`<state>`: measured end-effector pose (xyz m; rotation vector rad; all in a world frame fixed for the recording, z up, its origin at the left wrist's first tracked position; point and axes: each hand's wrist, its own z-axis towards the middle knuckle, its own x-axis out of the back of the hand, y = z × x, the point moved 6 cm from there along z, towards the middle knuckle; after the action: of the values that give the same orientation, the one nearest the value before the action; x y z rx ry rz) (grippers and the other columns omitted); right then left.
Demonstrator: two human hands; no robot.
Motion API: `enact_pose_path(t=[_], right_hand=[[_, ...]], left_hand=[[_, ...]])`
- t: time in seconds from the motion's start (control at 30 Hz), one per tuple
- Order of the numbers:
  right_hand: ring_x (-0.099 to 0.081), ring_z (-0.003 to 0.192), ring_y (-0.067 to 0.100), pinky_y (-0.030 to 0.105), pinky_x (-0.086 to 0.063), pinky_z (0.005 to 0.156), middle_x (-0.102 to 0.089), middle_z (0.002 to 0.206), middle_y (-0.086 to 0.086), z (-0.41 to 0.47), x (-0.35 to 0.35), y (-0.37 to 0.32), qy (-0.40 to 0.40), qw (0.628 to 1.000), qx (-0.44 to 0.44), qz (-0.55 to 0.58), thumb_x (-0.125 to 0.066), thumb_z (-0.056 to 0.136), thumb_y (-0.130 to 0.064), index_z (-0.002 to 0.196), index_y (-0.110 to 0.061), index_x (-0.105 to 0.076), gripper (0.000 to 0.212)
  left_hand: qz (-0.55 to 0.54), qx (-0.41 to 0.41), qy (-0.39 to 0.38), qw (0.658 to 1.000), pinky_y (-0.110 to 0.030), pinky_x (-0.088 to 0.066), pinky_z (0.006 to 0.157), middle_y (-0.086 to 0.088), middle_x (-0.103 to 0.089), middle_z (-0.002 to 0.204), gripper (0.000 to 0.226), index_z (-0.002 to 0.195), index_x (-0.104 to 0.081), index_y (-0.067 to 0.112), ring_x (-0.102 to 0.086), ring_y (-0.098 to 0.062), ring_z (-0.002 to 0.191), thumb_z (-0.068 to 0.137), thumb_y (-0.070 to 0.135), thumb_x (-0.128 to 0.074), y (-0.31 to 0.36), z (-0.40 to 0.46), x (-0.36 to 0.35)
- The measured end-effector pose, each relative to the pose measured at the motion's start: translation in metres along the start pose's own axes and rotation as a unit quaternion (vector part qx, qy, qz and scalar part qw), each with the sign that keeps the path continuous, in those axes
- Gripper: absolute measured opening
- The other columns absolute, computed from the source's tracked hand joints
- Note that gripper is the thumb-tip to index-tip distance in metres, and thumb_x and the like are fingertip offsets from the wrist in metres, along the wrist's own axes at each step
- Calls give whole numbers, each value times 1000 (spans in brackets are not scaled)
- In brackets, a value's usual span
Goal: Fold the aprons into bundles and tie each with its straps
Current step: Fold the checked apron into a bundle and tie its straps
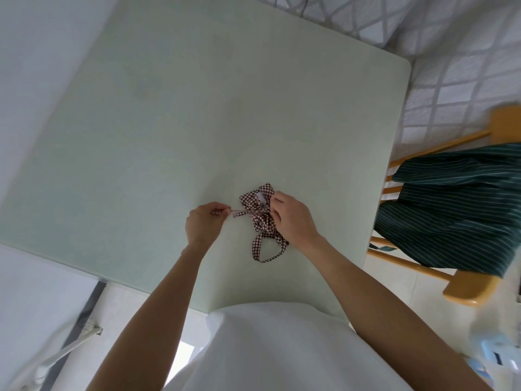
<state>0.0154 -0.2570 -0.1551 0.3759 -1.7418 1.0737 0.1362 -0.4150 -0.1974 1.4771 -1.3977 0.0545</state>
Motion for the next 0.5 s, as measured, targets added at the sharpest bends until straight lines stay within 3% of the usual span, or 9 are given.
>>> enact_pose_path(t=[0.07, 0.17, 0.23, 0.27, 0.33, 0.37, 0.43, 0.5], right_hand=[[-57, 76, 22, 33, -48, 56, -60, 91, 3, 0, 0, 9, -9, 1000, -25, -8, -63, 84, -10, 80, -6, -64, 6], [-52, 101, 18, 31, -48, 80, -59, 112, 2, -11, 13, 23, -16, 999, -33, 11, -64, 87, -24, 107, -9, -66, 25], [-50, 103, 18, 30, -45, 85, -58, 112, 4, -32, 26, 27, 25, 999, -21, 34, -63, 88, -17, 111, -9, -63, 24], [-49, 100, 18, 30, -47, 82, -59, 109, 3, -45, 29, 30, 49, 998, -19, 28, -63, 86, -9, 107, -10, -64, 21], [-49, 97, 17, 33, -50, 78, -58, 105, 2, -75, 25, 32, 69, 997, -23, 7, -61, 79, 5, 102, -13, -66, 30], [-49, 100, 18, 34, -51, 80, -58, 109, 3, -87, 18, 31, 58, 998, -20, -3, -60, 75, 10, 105, -15, -66, 39], [-45, 113, 23, 36, -48, 90, -54, 123, 8, -105, -1, 24, 20, 999, 0, -40, -59, 69, 14, 117, -18, -63, 58], [-40, 122, 27, 37, -44, 92, -46, 134, 12, -110, -15, 15, -12, 997, 3, -78, -58, 67, 13, 130, -21, -54, 71]], left_hand=[[23, -35, 9, 999, -26, -49, 71, 11, -71, 88, 9, 90, -71, 32, -65, -12, 85, 82, 33, -66, 4, -1, 1], [83, -130, 57, 986, -34, -46, 83, 2, -63, 112, 28, 113, -62, 25, -55, -21, 104, 86, 32, -64, 12, -6, 10], [130, -250, 130, 951, -35, -40, 89, -2, -59, 116, 31, 117, -59, 20, -49, -22, 107, 86, 26, -61, 31, -21, 17], [135, -333, 130, 924, -33, -38, 89, -1, -60, 112, 27, 112, -60, 19, -49, -20, 105, 85, 24, -60, 45, -34, 12], [138, -488, 33, 862, -32, -42, 86, 2, -63, 101, 20, 102, -63, 19, -52, -17, 97, 84, 26, -58, 64, -64, -16], [152, -520, -38, 840, -33, -45, 84, 2, -63, 100, 23, 102, -63, 20, -55, -18, 95, 84, 31, -55, 65, -75, -35], [226, -489, -170, 825, -34, -45, 86, 0, -60, 110, 39, 116, -58, 19, -55, -21, 103, 85, 41, -50, 52, -86, -68], [328, -411, -233, 818, -33, -37, 95, -4, -50, 129, 52, 134, -42, 16, -46, -23, 118, 89, 41, -51, 35, -85, -84]])
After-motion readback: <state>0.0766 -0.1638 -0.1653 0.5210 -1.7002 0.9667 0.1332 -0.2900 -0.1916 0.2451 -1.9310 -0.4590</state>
